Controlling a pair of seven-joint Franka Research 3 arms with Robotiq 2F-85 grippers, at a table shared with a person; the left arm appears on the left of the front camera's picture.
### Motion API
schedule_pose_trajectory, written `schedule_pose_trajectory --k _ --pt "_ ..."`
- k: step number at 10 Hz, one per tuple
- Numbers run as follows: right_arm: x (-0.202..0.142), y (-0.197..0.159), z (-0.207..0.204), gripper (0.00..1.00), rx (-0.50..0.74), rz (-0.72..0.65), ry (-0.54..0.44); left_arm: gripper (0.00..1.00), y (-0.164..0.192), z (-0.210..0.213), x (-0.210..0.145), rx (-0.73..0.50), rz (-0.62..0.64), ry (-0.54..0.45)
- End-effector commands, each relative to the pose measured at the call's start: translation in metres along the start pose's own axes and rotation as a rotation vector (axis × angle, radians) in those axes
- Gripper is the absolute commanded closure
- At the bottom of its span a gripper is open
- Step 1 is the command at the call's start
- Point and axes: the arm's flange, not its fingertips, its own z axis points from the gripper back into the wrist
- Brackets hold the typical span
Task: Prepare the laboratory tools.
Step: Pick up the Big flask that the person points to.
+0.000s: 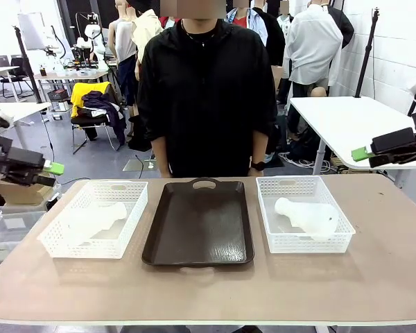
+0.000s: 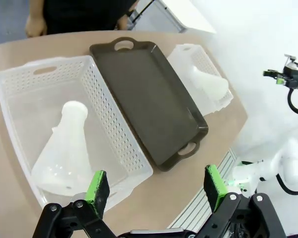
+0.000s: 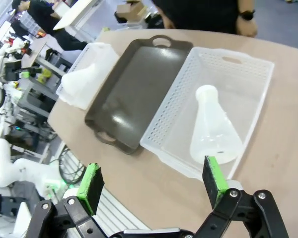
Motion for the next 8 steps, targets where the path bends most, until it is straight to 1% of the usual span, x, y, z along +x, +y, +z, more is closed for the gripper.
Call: schedule_pose_trajectory --k 1,2,4,7,8 --pt "-0.008 -0.011 -0.012 0.0 0.079 0.003 0.0 0.0 0.032 0.018 -0.008 -0.046 0.047 -0.025" --pt "-0.01 -0.015 -0.018 0.0 0.101 -0.011 0.004 0.0 0.04 0.024 -0.013 -0.023 0.074 -0.019" --pt "-0.011 -0.024 -0.03 0.0 0.15 -0.057 0.029 0.0 0.04 0.034 -0.023 -0.077 0.063 -0.041" --pt "-0.011 -0.031 -0.04 0.0 0.128 -0.113 0.101 0.0 0.043 0.045 -0.03 -0.067 0.06 -0.06" --pt "-0.01 -0.031 -0.041 0.0 0.122 -0.124 0.106 0.0 0.046 0.047 -0.03 -0.063 0.071 -0.066"
